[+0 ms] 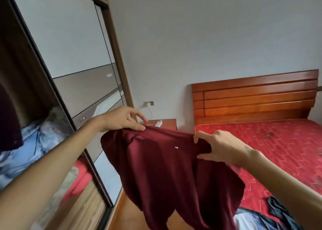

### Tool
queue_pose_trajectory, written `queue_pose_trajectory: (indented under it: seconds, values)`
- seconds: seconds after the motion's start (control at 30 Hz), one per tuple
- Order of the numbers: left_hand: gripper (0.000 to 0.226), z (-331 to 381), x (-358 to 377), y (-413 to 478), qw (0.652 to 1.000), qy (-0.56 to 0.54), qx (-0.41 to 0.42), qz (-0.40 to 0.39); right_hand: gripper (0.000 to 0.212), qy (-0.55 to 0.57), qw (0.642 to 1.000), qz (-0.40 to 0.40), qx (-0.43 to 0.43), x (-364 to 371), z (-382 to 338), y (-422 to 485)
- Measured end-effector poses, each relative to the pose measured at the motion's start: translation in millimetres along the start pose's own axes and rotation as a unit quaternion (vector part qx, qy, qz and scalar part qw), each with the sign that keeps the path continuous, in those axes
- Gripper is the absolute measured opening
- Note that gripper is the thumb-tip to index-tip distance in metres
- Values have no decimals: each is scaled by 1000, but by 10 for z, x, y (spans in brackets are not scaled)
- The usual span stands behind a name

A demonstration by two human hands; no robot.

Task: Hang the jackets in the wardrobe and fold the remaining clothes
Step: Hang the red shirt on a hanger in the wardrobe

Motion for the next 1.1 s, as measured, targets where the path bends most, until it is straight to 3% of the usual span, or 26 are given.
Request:
queue_pose_trajectory:
  seconds: [0.07,0.17,0.23,0.3,0.43,0.5,0.57,0.67,0.7,0.73,0.83,0.93,1.0,1.1]
  values:
    - [26,-112,-78,-101,999,-23,21,32,48,-19,1000,14,-6,89,-46,183]
    - [16,-297,-184,-242,995,46,35,78,40,-47,998,33,-8,226,-10,447]
    - [30,-431,-257,-345,991,99,19,91,18,-38,997,64,-39,311,34,618]
    - [39,-606,-340,-414,983,149,-6,104,24,1,993,89,-80,363,40,797]
    - [40,-989,-561,-499,955,250,-3,159,22,148,982,86,-79,400,-125,1235]
    - [45,-1249,-751,-578,940,296,-5,172,19,264,960,79,-41,365,-258,1494]
    - [42,-1514,-952,-666,926,326,-7,189,34,341,937,66,-29,345,-364,1777]
    - [30,-1874,-1240,-841,896,374,-40,236,13,431,900,63,-29,358,-485,2203]
    - [31,-2018,-1350,-902,885,387,-63,249,26,464,883,66,-27,364,-537,2347]
    - [36,-2153,-1453,-977,885,381,-84,254,38,489,870,66,-26,379,-564,2496]
    - [53,-2555,-1702,-1231,927,256,-88,259,57,535,842,63,-21,438,-632,2887]
    - [42,-2809,-1767,-1364,946,107,-62,298,57,544,838,39,-20,586,-721,3235]
    - [21,-2927,-1802,-1357,935,-2,-29,354,49,557,829,27,-28,685,-829,3456]
    - [19,-3104,-1937,-1347,888,-134,-23,440,42,539,840,47,-42,784,-946,3785]
Point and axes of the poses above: each hand's wrist, its own y-axis towards the middle knuckle, its own x-axis out of the palm, z = x × y, the point moved 1 cm from there along y, towards the middle knuckle, and after that the axes turned 8 degrees about -z, right-handed, at the moved point
